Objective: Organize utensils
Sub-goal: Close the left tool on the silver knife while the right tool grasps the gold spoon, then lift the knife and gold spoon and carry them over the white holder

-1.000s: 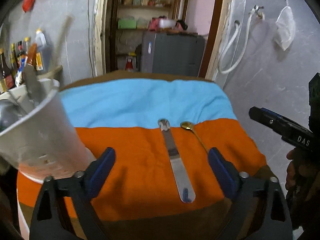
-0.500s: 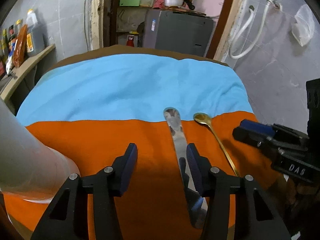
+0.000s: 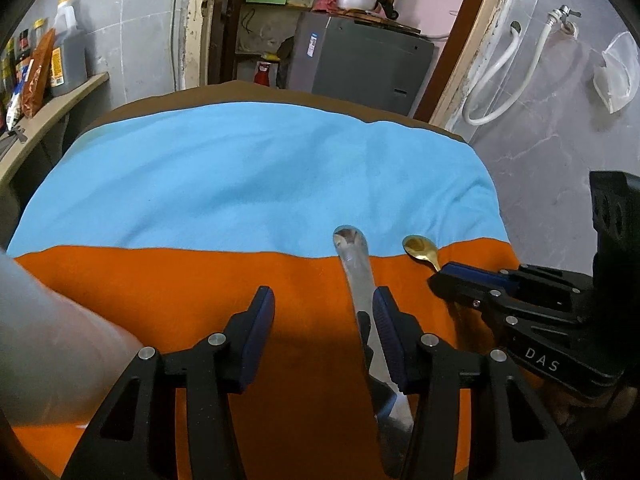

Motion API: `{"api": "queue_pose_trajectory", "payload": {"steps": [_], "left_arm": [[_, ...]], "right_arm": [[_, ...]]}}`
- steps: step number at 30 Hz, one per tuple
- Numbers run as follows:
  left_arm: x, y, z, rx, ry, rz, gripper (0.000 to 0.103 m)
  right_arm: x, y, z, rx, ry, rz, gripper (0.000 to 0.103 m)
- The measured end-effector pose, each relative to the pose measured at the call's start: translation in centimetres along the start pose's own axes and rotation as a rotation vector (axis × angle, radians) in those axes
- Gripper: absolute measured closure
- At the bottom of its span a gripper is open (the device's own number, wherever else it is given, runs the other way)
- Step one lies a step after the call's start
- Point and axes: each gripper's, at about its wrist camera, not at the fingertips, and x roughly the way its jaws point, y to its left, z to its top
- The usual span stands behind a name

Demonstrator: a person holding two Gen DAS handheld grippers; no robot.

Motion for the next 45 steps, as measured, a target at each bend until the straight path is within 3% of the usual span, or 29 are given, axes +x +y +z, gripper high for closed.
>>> {"api": "queue_pose_trajectory", "payload": {"steps": [6,10,15,21,28,34,39,45], "left_arm": [[1.6,-1.7,1.0,0.062,0.046,-0.004,0.062],[2.6,-2.8,1.5,0.105,0.060,0.083,0.068],[3.4,-3.6,1.9,0.141,0.075,0.127,0.070],[3.2,-3.5,1.5,0.146,0.076,0.098,0.087],[2.2,-3.2,0.6,0.163,0.108,0.056,0.088],[2.4,-3.9,0.4,0.193,0.122,0.080,0.088],[1.9,-2.9,0.5,0.119,0.103,0.029,0.090],[-2.3,-2.2,-1.9,0.089,-0.056,-0.046,0.090]], "right_arm": [[-1.1,-2.0,-0.7,0.082,-0.026,-0.060,0.097],[-1.6,-3.1,-1.1,0.120,-0.035,-0.071,0.097],[-1.5,-3.4,-1.1,0.135,-0.032,-0.061,0.097],[-1.4,-3.3,-0.8,0.130,-0.019,-0.058,0.097],[-0.9,-1.4,-0.4,0.002,0.028,-0.145,0.096],[-0.5,-1.0,-0.4,-0.017,0.044,-0.188,0.096],[-0.5,-0.8,-0.3,0.002,0.046,-0.201,0.100],[-3.4,-1.2,-2.1,0.107,-0.095,-0.092,0.101]]}}
